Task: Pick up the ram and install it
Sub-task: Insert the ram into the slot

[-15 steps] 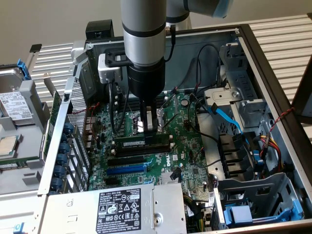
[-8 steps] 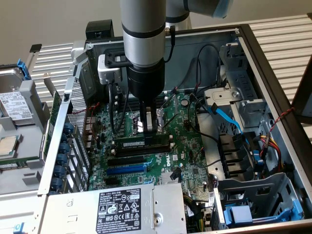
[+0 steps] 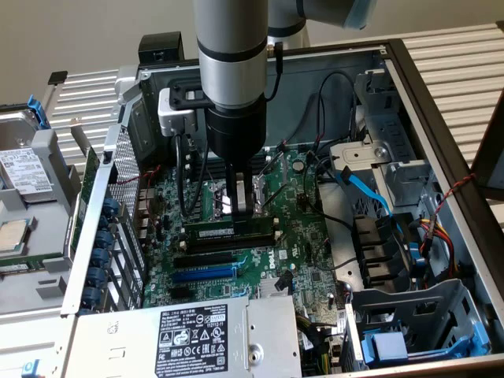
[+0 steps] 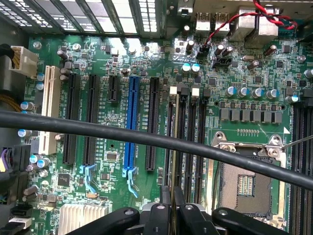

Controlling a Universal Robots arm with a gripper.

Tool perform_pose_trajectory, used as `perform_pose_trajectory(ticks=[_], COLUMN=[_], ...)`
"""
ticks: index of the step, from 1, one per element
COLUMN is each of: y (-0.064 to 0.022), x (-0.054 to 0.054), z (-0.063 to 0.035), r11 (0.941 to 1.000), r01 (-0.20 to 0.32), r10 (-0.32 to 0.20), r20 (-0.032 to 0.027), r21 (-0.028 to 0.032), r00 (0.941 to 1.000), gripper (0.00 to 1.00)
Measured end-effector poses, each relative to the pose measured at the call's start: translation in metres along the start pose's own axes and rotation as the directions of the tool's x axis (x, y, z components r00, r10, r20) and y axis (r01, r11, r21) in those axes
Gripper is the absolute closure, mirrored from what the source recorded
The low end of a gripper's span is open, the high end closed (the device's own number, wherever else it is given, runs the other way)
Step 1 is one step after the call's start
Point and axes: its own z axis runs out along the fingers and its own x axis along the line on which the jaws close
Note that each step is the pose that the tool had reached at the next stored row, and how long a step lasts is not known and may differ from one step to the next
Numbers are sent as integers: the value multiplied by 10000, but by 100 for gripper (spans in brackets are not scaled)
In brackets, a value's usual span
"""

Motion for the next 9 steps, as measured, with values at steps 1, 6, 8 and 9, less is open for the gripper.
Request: perform_pose_trajectory(ticks=[1,6,8,9], y=[0,0,0,0], x=[0,0,0,0], z=[0,1,2,4], r11=[10000,10000,10000,10000], r01=[6,43,44,45], r10=[-6,-43,-44,-45], r20=[-1,-2,-2,-1], r21=[0,1,1,2], r00=[10000,10000,10000,10000], gripper=[87,87,87,87])
